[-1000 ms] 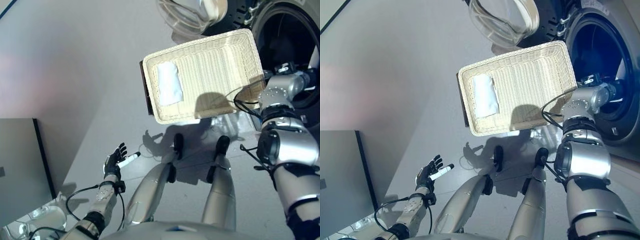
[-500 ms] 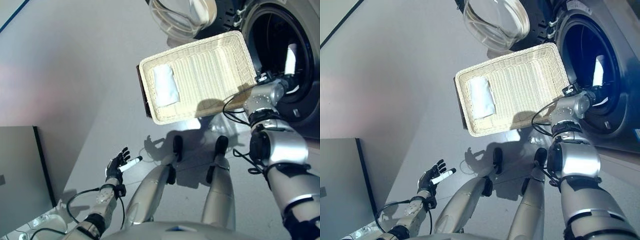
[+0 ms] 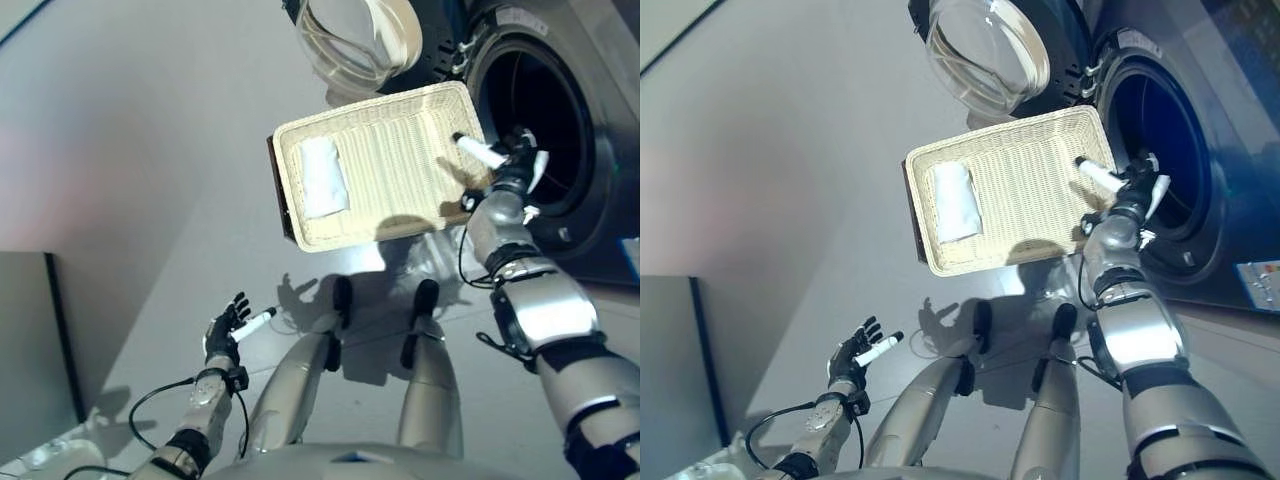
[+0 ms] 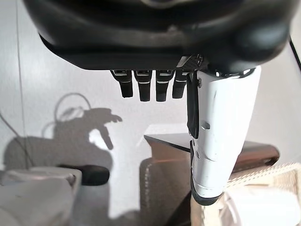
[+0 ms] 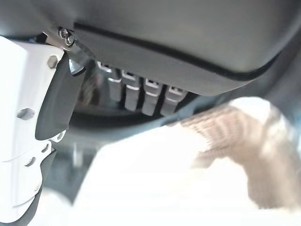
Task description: Pick up the clothes and place them into the washing machine
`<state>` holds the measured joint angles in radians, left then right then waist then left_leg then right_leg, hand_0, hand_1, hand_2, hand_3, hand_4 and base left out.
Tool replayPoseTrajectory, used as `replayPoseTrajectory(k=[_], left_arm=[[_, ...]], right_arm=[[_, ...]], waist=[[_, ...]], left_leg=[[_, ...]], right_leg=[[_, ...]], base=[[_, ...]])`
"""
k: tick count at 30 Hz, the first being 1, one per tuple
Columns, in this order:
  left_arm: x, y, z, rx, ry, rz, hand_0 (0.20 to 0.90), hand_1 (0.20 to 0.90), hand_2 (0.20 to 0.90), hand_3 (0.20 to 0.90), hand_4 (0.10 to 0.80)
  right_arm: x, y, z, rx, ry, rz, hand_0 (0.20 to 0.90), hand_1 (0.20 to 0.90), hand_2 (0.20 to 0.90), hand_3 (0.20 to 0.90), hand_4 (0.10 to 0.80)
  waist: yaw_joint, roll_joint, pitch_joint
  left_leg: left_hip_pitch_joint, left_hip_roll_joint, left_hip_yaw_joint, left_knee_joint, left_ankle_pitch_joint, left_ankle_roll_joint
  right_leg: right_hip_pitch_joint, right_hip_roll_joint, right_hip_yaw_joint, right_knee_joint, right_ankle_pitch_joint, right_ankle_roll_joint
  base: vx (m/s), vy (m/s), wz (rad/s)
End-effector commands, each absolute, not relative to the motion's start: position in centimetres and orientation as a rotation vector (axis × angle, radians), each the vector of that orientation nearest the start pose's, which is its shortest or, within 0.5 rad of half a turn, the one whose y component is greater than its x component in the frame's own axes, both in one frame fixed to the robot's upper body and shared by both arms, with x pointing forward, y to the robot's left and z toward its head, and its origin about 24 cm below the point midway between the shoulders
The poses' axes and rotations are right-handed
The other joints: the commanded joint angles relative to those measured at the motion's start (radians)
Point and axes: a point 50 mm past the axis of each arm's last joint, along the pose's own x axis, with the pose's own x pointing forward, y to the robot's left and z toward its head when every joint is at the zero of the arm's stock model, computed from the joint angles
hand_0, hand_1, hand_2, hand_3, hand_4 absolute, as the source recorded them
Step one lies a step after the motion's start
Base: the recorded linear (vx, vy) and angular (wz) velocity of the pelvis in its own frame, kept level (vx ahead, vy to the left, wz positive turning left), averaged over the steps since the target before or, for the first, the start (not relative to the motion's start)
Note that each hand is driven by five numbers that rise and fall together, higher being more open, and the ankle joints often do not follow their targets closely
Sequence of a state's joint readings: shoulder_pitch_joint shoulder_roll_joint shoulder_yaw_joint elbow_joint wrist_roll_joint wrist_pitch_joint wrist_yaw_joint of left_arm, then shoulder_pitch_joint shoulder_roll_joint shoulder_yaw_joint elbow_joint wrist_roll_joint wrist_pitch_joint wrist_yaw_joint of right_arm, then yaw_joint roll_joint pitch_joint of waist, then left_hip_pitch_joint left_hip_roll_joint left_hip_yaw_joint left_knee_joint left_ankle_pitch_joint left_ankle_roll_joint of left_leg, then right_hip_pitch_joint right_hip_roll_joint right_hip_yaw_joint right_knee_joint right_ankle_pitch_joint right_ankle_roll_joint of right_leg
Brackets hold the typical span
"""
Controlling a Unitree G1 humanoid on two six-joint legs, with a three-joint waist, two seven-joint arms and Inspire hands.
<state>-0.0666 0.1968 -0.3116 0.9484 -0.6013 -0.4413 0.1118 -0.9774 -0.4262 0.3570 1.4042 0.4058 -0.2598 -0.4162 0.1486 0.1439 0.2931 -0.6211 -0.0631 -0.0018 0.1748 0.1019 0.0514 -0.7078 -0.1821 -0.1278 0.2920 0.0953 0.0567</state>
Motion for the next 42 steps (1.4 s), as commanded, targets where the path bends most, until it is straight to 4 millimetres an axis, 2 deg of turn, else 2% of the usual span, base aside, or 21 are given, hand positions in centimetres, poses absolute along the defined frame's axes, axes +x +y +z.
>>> replayPoseTrajectory(k=[1,2,7,13,14,18,23,28,33,35,36,37,38,42], left_arm=[[19.8,22.6,-8.4,-0.112,0.354,0.315,0.9,0.9,0.9,0.9,0.8],[19.8,22.9,-8.3,-0.096,0.351,0.319,0.9,0.9,0.9,0.9,0.8],[20.6,23.9,-7.0,-0.051,0.292,0.322,0.9,0.9,0.9,0.9,0.8],[21.9,24.8,-5.1,-0.018,0.2,0.336,0.9,0.9,0.9,0.9,0.8],[22.5,25.1,-4.1,-0.015,0.154,0.336,0.9,0.9,0.9,0.9,0.8],[23.0,25.3,-3.0,-0.01,0.1,0.333,0.9,0.9,0.9,0.9,0.8],[23.7,25.2,-1.5,-0.017,0.028,0.32,0.9,0.9,0.9,0.9,0.8],[24.9,23.7,-0.3,-0.023,-0.021,0.264,0.9,0.9,0.9,0.9,0.8],[25.3,22.5,-0.2,-0.019,-0.029,0.239,0.9,0.9,0.9,0.9,0.8],[25.5,22.2,-0.2,-0.016,-0.024,0.232,0.9,0.9,0.9,0.9,0.8],[25.5,22.0,-0.2,-0.012,-0.022,0.229,0.9,0.9,0.9,0.9,0.8],[25.4,21.9,-0.4,-0.01,-0.016,0.227,0.9,0.9,0.9,0.9,0.8],[25.4,21.7,-0.5,-0.015,-0.013,0.226,0.9,0.9,0.9,0.9,0.8],[25.2,21.2,-1.1,-0.01,0.014,0.219,0.9,0.9,0.9,0.9,0.8]], right_arm=[[39.6,-24.0,12.8,-0.425,-0.034,-0.477,0.9,0.9,0.9,0.9,0.8],[39.6,-23.5,12.3,-0.455,-0.025,-0.466,0.9,0.9,0.9,0.9,0.8],[39.5,-22.3,10.9,-0.445,0.022,-0.452,0.9,0.9,0.9,0.9,0.8],[39.6,-21.4,10.7,-0.408,0.039,-0.467,0.9,0.9,0.9,0.9,0.8],[39.7,-21.4,11.0,-0.396,0.034,-0.477,0.9,0.9,0.9,0.9,0.8],[39.9,-21.3,11.5,-0.398,0.033,-0.485,0.9,0.9,0.9,0.9,0.8],[40.5,-21.6,13.3,-0.413,0.003,-0.51,0.9,0.9,0.9,0.9,0.8],[40.8,-23.9,16.5,-0.54,-0.012,-0.589,0.9,0.9,0.9,0.9,0.8],[40.7,-25.3,18.1,-0.63,0.0,-0.649,0.9,0.9,0.9,0.9,0.8],[40.8,-25.2,18.6,-0.654,-0.001,-0.662,0.9,0.9,0.9,0.9,0.8],[40.8,-25.2,18.7,-0.668,0.002,-0.66,0.598,0.598,0.598,0.598,0.584],[40.8,-25.1,18.9,-0.671,0.002,-0.662,0.362,0.362,0.362,0.362,0.416],[40.8,-25.1,19.0,-0.684,-0.005,-0.666,0.2,0.2,0.2,0.2,0.3],[40.8,-25.4,19.2,-0.71,-0.001,-0.671,0.2,0.2,0.2,0.2,0.3]], waist=[[0.042,-0.025,0.043],[0.047,-0.038,0.042],[0.085,-0.061,0.06],[0.129,-0.071,0.073],[0.142,-0.073,0.078],[0.161,-0.072,0.084],[0.192,-0.064,0.102],[0.231,-0.021,0.134],[0.261,0.013,0.155],[0.267,0.02,0.158],[0.269,0.023,0.161],[0.269,0.027,0.163],[0.269,0.031,0.166],[0.264,0.037,0.168]], left_leg=[[-0.075,0.023,-0.043,0.035,-0.012,-0.1],[-0.064,0.021,-0.055,0.042,-0.044,-0.105],[-0.089,0.01,-0.093,0.074,-0.044,-0.108],[-0.131,-0.007,-0.127,0.113,-0.051,-0.11],[-0.148,-0.011,-0.133,0.129,-0.054,-0.11],[-0.178,-0.021,-0.146,0.159,-0.063,-0.109],[-0.217,-0.033,-0.16,0.187,-0.072,-0.104],[-0.285,-0.066,-0.174,0.22,-0.073,-0.109],[-0.344,-0.084,-0.169,0.251,-0.079,-0.105],[-0.359,-0.085,-0.168,0.252,-0.079,-0.104],[-0.366,-0.086,-0.167,0.252,-0.079,-0.104],[-0.37,-0.087,-0.166,0.253,-0.079,-0.103],[-0.377,-0.088,-0.164,0.255,-0.078,-0.102],[-0.384,-0.089,-0.157,0.253,-0.075,-0.102]], right_leg=[[0.064,0.011,-0.056,0.016,-0.087,-0.005],[0.076,0.01,-0.057,0.029,-0.124,0.002],[0.081,-0.003,-0.107,0.069,-0.149,-0.003],[0.072,-0.021,-0.157,0.119,-0.181,-0.006],[0.065,-0.025,-0.169,0.139,-0.191,-0.007],[0.044,-0.033,-0.183,0.176,-0.21,-0.009],[0.016,-0.043,-0.194,0.224,-0.234,-0.01],[-0.047,-0.081,-0.221,0.319,-0.28,-0.013],[-0.108,-0.107,-0.226,0.372,-0.303,-0.017],[-0.122,-0.114,-0.224,0.38,-0.305,-0.016],[-0.128,-0.117,-0.225,0.383,-0.306,-0.016],[-0.136,-0.119,-0.222,0.387,-0.306,-0.014],[-0.145,-0.122,-0.217,0.393,-0.306,-0.014],[-0.152,-0.124,-0.211,0.391,-0.303,-0.012]], base=[[0.102,-0.102,0.29],[0.107,-0.098,0.22],[0.023,-0.07,0.28],[0.008,-0.038,0.49],[0.004,-0.012,0.33],[0.016,0.005,0.37],[0.023,0.017,0.13],[0.036,0.037,0.33],[0.017,0.05,0.19],[0.012,0.019,0.01],[0.018,0.031,-0.03],[0.011,0.035,0.02],[0.008,0.037,0.02],[0.011,0.018,-0.03]])
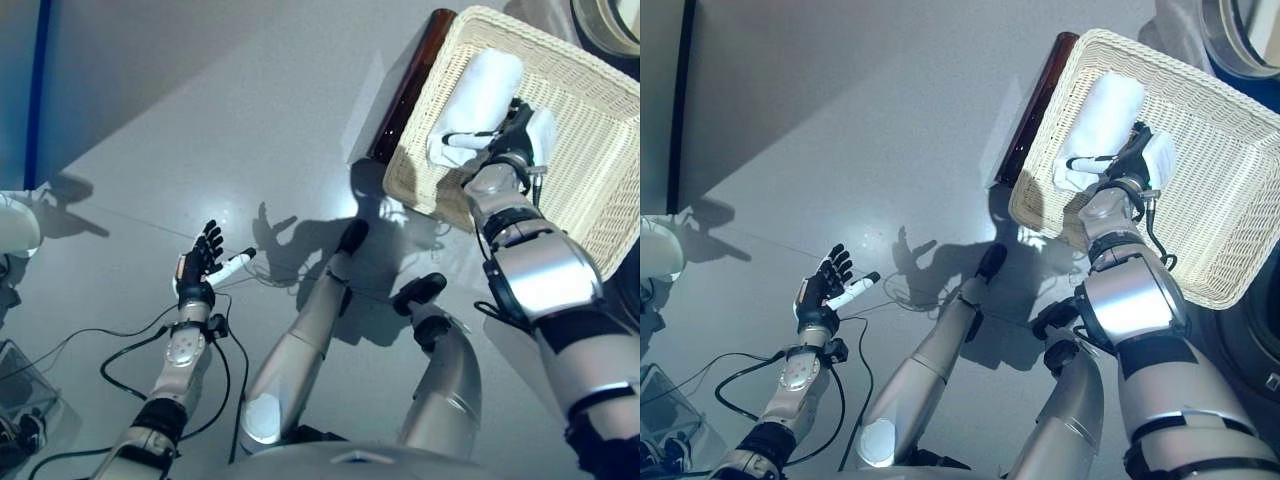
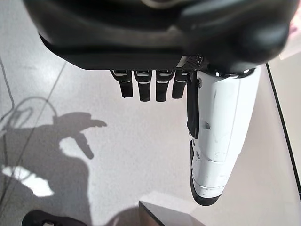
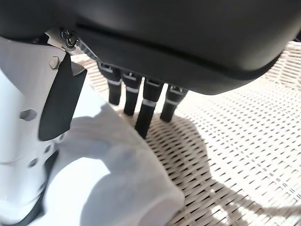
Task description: Pick up the clothes and place them into the washing machine
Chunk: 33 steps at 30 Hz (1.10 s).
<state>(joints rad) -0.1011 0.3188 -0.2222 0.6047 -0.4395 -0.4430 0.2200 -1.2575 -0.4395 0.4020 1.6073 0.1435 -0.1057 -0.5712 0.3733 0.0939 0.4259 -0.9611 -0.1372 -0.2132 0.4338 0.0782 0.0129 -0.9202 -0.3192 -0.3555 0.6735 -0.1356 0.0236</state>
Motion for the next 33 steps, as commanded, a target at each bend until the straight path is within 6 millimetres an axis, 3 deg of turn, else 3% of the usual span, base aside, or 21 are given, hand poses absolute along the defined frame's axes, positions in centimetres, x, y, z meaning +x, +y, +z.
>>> replayPoseTrajectory(k=[1,12,23,28,31,32,33], left_arm=[[25.0,21.1,-1.3,-0.009,0.023,0.213,0.9,0.9,0.9,0.9,0.8],[24.4,20.5,-2.6,0.003,0.077,0.197,0.9,0.9,0.9,0.9,0.8],[22.3,20.6,-5.6,0.058,0.232,0.168,0.9,0.9,0.9,0.9,0.8],[20.9,21.0,-7.4,0.084,0.328,0.17,0.9,0.9,0.9,0.9,0.8],[20.0,21.5,-8.2,0.088,0.374,0.187,0.9,0.9,0.9,0.9,0.8],[20.0,21.5,-8.2,0.089,0.375,0.186,0.9,0.9,0.9,0.9,0.8],[19.5,21.5,-8.8,0.081,0.407,0.195,0.9,0.9,0.9,0.9,0.8]], right_arm=[[40.7,-25.5,19.2,-0.718,0.002,-0.674,0.2,0.2,0.2,0.2,0.3],[40.0,-26.9,17.5,-0.74,0.057,-0.695,0.2,0.2,0.2,0.2,0.3],[38.1,-29.5,13.4,-0.683,0.179,-0.744,0.2,0.2,0.2,0.2,0.3],[37.1,-30.8,12.2,-0.447,0.169,-0.806,0.2,0.2,0.2,0.2,0.3],[36.5,-31.0,10.9,-0.183,0.143,-0.843,0.2,0.2,0.2,0.2,0.3],[36.4,-31.1,10.8,-0.18,0.144,-0.843,0.2,0.2,0.2,0.2,0.3],[36.2,-30.8,9.9,0.029,0.117,-0.859,0.2,0.2,0.2,0.2,0.3]], waist=[[0.038,0.09,0.034],[0.026,0.105,0.018],[-0.012,0.097,-0.027],[-0.044,0.098,-0.06],[-0.069,0.099,-0.082],[-0.067,0.099,-0.08],[-0.081,0.1,-0.088]], left_leg=[[-0.042,-0.014,0.054,-0.009,-0.05,-0.063],[-0.007,-0.014,0.069,-0.029,-0.047,-0.056],[0.098,0.017,0.1,-0.094,-0.031,-0.058],[0.17,0.034,0.119,-0.139,-0.022,-0.059],[0.214,0.046,0.134,-0.171,-0.017,-0.06],[0.218,0.046,0.134,-0.173,-0.016,-0.06],[0.241,0.05,0.144,-0.183,-0.017,-0.057]], right_leg=[[0.062,0.01,0.02,0.007,-0.07,0.022],[0.079,0.008,0.041,-0.009,-0.053,0.029],[0.177,0.034,0.07,-0.108,-0.016,0.033],[0.245,0.053,0.087,-0.192,0.015,0.041],[0.283,0.063,0.102,-0.235,0.026,0.047],[0.287,0.064,0.102,-0.238,0.028,0.047],[0.3,0.073,0.119,-0.254,0.032,0.049]], base=[[0.0,0.0,0.0],[0.005,0.009,-0.02],[-0.006,-0.012,-0.07],[0.005,0.004,-0.2],[0.034,0.042,-0.29],[0.038,0.055,-0.29],[0.049,0.064,-0.31]])
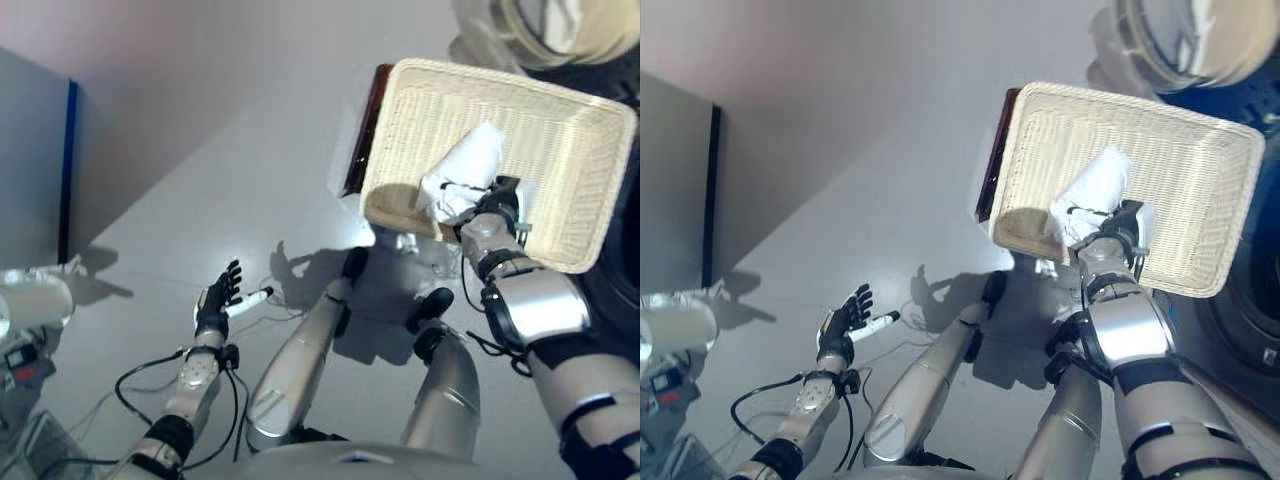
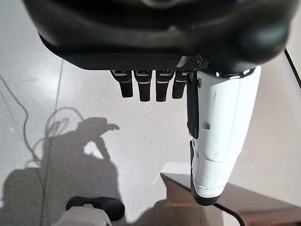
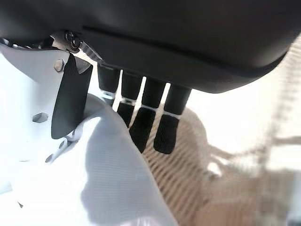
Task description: Pick up the clothes and place them into the washing machine
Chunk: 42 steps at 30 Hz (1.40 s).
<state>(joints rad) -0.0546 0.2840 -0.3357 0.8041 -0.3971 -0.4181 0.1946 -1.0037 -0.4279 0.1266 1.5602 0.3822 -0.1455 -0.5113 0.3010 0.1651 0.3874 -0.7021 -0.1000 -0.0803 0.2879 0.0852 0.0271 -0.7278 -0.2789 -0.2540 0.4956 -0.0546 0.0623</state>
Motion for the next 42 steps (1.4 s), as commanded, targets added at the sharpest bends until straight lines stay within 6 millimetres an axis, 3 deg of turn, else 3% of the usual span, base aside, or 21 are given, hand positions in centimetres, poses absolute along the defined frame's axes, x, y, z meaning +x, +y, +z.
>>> replayPoseTrajectory(k=[1,10,19,22,23,26,27,28,29,30,31,32,33,36,39,42], left_arm=[[19.0,21.5,-9.4,0.082,0.443,0.199,0.9,0.9,0.9,0.9,0.8],[17.7,19.9,-10.8,0.01,0.505,0.158,0.9,0.9,0.9,0.9,0.8],[16.5,19.0,-11.8,-0.012,0.56,0.146,0.9,0.9,0.9,0.9,0.8],[16.2,18.9,-12.0,-0.018,0.573,0.153,0.9,0.9,0.9,0.9,0.8],[16.2,18.9,-12.0,-0.019,0.573,0.152,0.9,0.9,0.9,0.9,0.8],[16.0,18.9,-12.1,-0.031,0.574,0.156,0.9,0.9,0.9,0.9,0.8],[16.0,18.8,-12.1,-0.032,0.574,0.155,0.9,0.9,0.9,0.9,0.8],[15.9,19.1,-12.0,-0.033,0.569,0.158,0.9,0.9,0.9,0.9,0.8],[15.9,19.2,-11.9,-0.033,0.562,0.156,0.9,0.9,0.9,0.9,0.8],[15.8,19.4,-11.9,-0.029,0.56,0.156,0.9,0.9,0.9,0.9,0.8],[15.8,19.5,-11.9,-0.033,0.559,0.158,0.9,0.9,0.9,0.9,0.8],[15.8,19.4,-11.9,-0.037,0.557,0.157,0.9,0.9,0.9,0.9,0.8],[15.8,19.7,-11.8,-0.054,0.557,0.17,0.9,0.9,0.9,0.9,0.8],[15.9,19.6,-11.7,-0.083,0.55,0.17,0.9,0.9,0.9,0.9,0.8],[15.8,19.4,-11.7,-0.093,0.554,0.163,0.9,0.9,0.9,0.9,0.8],[15.5,19.2,-12.1,-0.117,0.573,0.17,0.9,0.9,0.9,0.9,0.8]], right_arm=[[35.8,-30.8,9.1,0.23,0.087,-0.882,0.2,0.2,0.2,0.2,0.3],[34.9,-29.4,6.8,0.753,-0.092,-0.897,0.2,0.2,0.2,0.2,0.3],[34.3,-31.2,8.0,0.84,-0.197,-0.988,0.2,0.2,0.2,0.2,0.3],[34.6,-32.6,11.0,0.836,-0.295,-0.997,0.2,0.2,0.2,0.2,0.3],[34.7,-32.6,11.0,0.835,-0.296,-0.998,0.2,0.2,0.2,0.2,0.3],[34.4,-34.8,15.6,0.836,-0.463,-1.023,0.2,0.2,0.2,0.2,0.3],[34.4,-34.8,15.6,0.834,-0.464,-1.024,0.2,0.2,0.2,0.2,0.3],[33.9,-36.4,19.4,0.794,-0.58,-1.034,0.2,0.2,0.2,0.2,0.3],[33.6,-37.0,21.4,0.753,-0.631,-1.036,0.2,0.2,0.2,0.2,0.3],[33.0,-37.9,24.4,0.712,-0.715,-1.028,0.291,0.291,0.291,0.291,0.365],[32.7,-38.1,26.7,0.679,-0.769,-1.02,0.483,0.483,0.483,0.483,0.502],[32.7,-38.1,26.9,0.676,-0.771,-1.02,0.9,0.9,0.9,0.9,0.8],[32.5,-37.7,30.2,0.651,-0.856,-0.973,0.9,0.9,0.9,0.9,0.8],[32.3,-36.5,32.4,0.654,-0.945,-0.895,0.9,0.9,0.9,0.9,0.8],[32.7,-36.4,32.1,0.661,-0.925,-0.888,0.9,0.9,0.9,0.9,0.8],[34.0,-36.0,30.1,0.669,-0.819,-0.877,0.9,0.9,0.9,0.9,0.8]], waist=[[-0.024,0.037,-0.059],[-0.074,0.081,-0.081],[-0.098,0.114,-0.101],[-0.105,0.125,-0.11],[-0.104,0.125,-0.11],[-0.109,0.139,-0.123],[-0.108,0.14,-0.122],[-0.109,0.147,-0.131],[-0.106,0.149,-0.136],[-0.105,0.151,-0.141],[-0.101,0.154,-0.143],[-0.101,0.157,-0.142],[-0.1,0.159,-0.145],[-0.109,0.16,-0.15],[-0.113,0.161,-0.157],[-0.117,0.167,-0.169]], left_leg=[[-0.002,0.014,0.021,-0.039,-0.027,-0.069],[0.044,0.022,0.055,-0.067,-0.003,-0.059],[0.064,0.025,0.07,-0.09,-0.003,-0.059],[0.07,0.026,0.082,-0.102,-0.005,-0.06],[0.07,0.026,0.083,-0.102,-0.004,-0.06],[0.075,0.027,0.087,-0.112,-0.006,-0.061],[0.075,0.027,0.088,-0.112,-0.006,-0.061],[0.075,0.024,0.089,-0.112,-0.008,-0.062],[0.074,0.023,0.091,-0.111,-0.01,-0.062],[0.074,0.022,0.093,-0.11,-0.013,-0.062],[0.073,0.022,0.096,-0.109,-0.014,-0.062],[0.072,0.022,0.098,-0.109,-0.014,-0.062],[0.071,0.025,0.106,-0.109,-0.015,-0.061],[0.074,0.027,0.117,-0.114,-0.017,-0.061],[0.079,0.025,0.123,-0.118,-0.02,-0.06],[0.086,0.024,0.132,-0.123,-0.025,-0.059]], right_leg=[[0.118,0.036,0.029,-0.087,-0.049,0.011],[0.139,0.048,0.06,-0.128,-0.01,0.007],[0.137,0.058,0.086,-0.142,-0.005,0.006],[0.133,0.065,0.102,-0.154,0.0,0.006],[0.133,0.065,0.103,-0.154,0.001,0.006],[0.126,0.063,0.116,-0.159,0.002,0.008],[0.126,0.063,0.116,-0.158,0.002,0.008],[0.122,0.061,0.126,-0.158,0.002,0.01],[0.12,0.06,0.129,-0.159,0.004,0.011],[0.116,0.059,0.134,-0.159,0.005,0.013],[0.111,0.058,0.14,-0.158,0.008,0.014],[0.109,0.059,0.142,-0.158,0.009,0.014],[0.099,0.059,0.153,-0.157,0.014,0.016],[0.089,0.063,0.168,-0.156,0.017,0.016],[0.089,0.065,0.176,-0.157,0.018,0.016],[0.09,0.069,0.189,-0.167,0.021,0.014]], base=[[0.049,0.064,-0.39],[-0.007,0.047,-0.29],[0.018,0.018,-0.14],[0.014,0.019,-0.05],[0.027,0.023,-0.06],[0.021,0.019,-0.12],[0.027,0.033,-0.09],[0.026,0.039,-0.03],[0.034,0.056,-0.05],[0.022,0.042,-0.12],[0.014,0.037,-0.14],[0.018,0.041,-0.2],[0.018,0.03,-0.17],[0.029,0.039,-0.19],[0.027,0.022,-0.11],[0.027,0.023,-0.05]])
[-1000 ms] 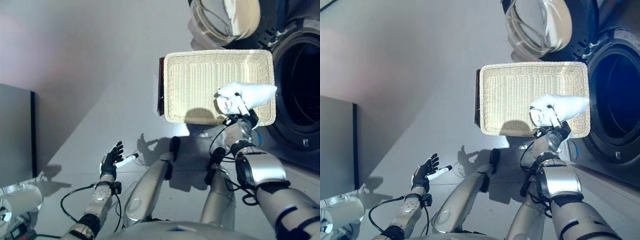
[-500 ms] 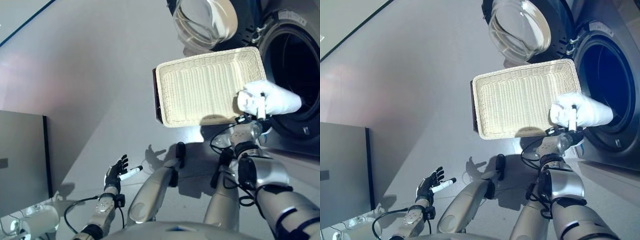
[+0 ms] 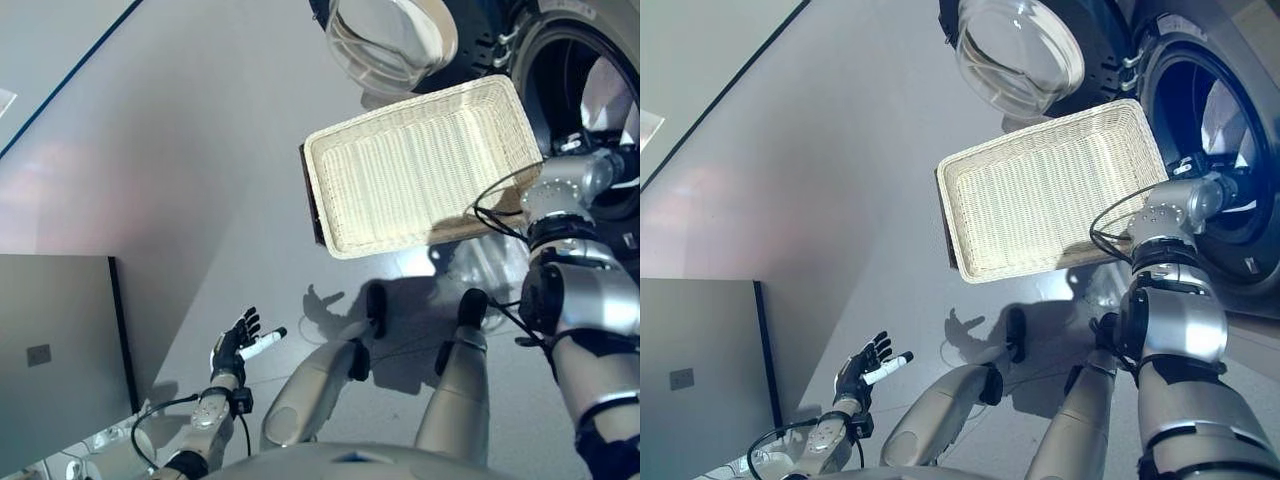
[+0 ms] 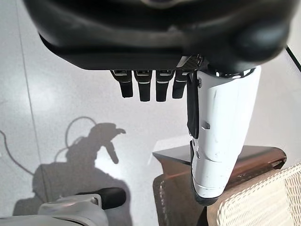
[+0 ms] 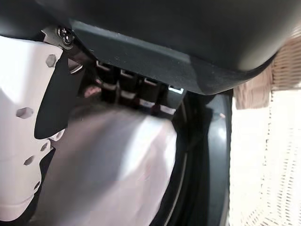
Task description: Pick up the clothes and place them into the washing machine
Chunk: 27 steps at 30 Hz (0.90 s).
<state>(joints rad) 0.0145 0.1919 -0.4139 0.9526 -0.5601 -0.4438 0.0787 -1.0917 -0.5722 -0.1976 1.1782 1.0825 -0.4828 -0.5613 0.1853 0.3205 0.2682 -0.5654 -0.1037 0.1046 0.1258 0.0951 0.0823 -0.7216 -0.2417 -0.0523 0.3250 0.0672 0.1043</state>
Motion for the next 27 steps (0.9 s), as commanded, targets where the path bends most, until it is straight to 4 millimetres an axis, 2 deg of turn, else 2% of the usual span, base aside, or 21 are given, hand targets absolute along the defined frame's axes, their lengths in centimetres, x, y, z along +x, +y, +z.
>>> replayPoseTrajectory(k=[1,3,8,14,18,20,23,25,27], left_arm=[[15.5,19.1,-12.1,-0.12,0.576,0.172,0.9,0.9,0.9,0.9,0.8],[15.5,18.9,-12.2,-0.125,0.579,0.167,0.9,0.9,0.9,0.9,0.8],[15.1,18.5,-12.5,-0.13,0.6,0.154,0.9,0.9,0.9,0.9,0.8],[15.0,18.7,-12.7,-0.11,0.616,0.163,0.9,0.9,0.9,0.9,0.8],[14.8,19.0,-12.9,-0.092,0.633,0.177,0.9,0.9,0.9,0.9,0.8],[14.7,19.1,-13.0,-0.082,0.641,0.182,0.9,0.9,0.9,0.9,0.8],[14.8,18.9,-13.2,-0.069,0.654,0.172,0.9,0.9,0.9,0.9,0.8],[14.8,18.7,-13.3,-0.063,0.664,0.163,0.9,0.9,0.9,0.9,0.8],[14.7,18.6,-13.4,-0.068,0.674,0.162,0.9,0.9,0.9,0.9,0.8]], right_arm=[[34.4,-35.7,29.4,0.667,-0.79,-0.871,0.9,0.9,0.9,0.9,0.8],[35.0,-35.5,27.8,0.647,-0.72,-0.867,0.9,0.9,0.9,0.9,0.8],[35.8,-34.8,25.4,0.651,-0.635,-0.869,0.9,0.9,0.9,0.9,0.8],[35.9,-34.9,23.8,0.635,-0.58,-0.88,0.9,0.9,0.9,0.9,0.8],[36.2,-34.4,21.8,0.609,-0.508,-0.878,0.9,0.9,0.9,0.9,0.8],[36.5,-33.9,20.0,0.567,-0.442,-0.87,0.9,0.9,0.9,0.9,0.8],[36.7,-32.7,16.2,0.493,-0.3,-0.839,0.9,0.9,0.9,0.9,0.8],[36.3,-31.7,12.8,0.463,-0.196,-0.813,0.9,0.9,0.9,0.9,0.8],[35.9,-30.9,10.5,0.447,-0.133,-0.786,0.9,0.9,0.9,0.9,0.8]], waist=[[-0.001,0.013,-0.05],[-0.002,0.016,-0.049],[-0.005,0.02,-0.051],[-0.007,0.015,-0.055],[-0.01,0.007,-0.056],[-0.011,-0.002,-0.057],[-0.018,-0.018,-0.056],[-0.024,-0.038,-0.058],[-0.031,-0.056,-0.06]], left_leg=[[-0.05,0.028,-0.05,0.038,-0.035,-0.114],[-0.049,0.029,-0.048,0.037,-0.035,-0.113],[-0.048,0.032,-0.046,0.032,-0.032,-0.114],[-0.05,0.034,-0.05,0.031,-0.029,-0.116],[-0.044,0.035,-0.051,0.032,-0.028,-0.117],[-0.038,0.037,-0.053,0.034,-0.028,-0.117],[-0.019,0.042,-0.058,0.038,-0.03,-0.117],[0.012,0.047,-0.064,0.037,-0.031,-0.118],[0.034,0.05,-0.068,0.034,-0.032,-0.118]], right_leg=[[0.085,0.034,-0.011,0.0,-0.099,-0.028],[0.086,0.036,-0.008,-0.003,-0.097,-0.029],[0.087,0.038,-0.01,-0.006,-0.096,-0.032],[0.088,0.04,-0.013,-0.005,-0.096,-0.035],[0.094,0.042,-0.013,-0.003,-0.095,-0.036],[0.106,0.045,-0.014,-0.006,-0.095,-0.037],[0.133,0.048,-0.018,-0.012,-0.093,-0.037],[0.174,0.053,-0.029,-0.022,-0.093,-0.036],[0.207,0.055,-0.038,-0.034,-0.093,-0.035]], base=[[0.005,0.007,-0.08],[-0.01,-0.008,-0.11],[-0.007,-0.007,-0.06],[0.0,0.0,0.0],[0.0,0.0,0.0],[-0.004,-0.007,0.02],[0.006,-0.044,-0.01],[0.038,-0.074,-0.11],[0.042,-0.071,0.04]])
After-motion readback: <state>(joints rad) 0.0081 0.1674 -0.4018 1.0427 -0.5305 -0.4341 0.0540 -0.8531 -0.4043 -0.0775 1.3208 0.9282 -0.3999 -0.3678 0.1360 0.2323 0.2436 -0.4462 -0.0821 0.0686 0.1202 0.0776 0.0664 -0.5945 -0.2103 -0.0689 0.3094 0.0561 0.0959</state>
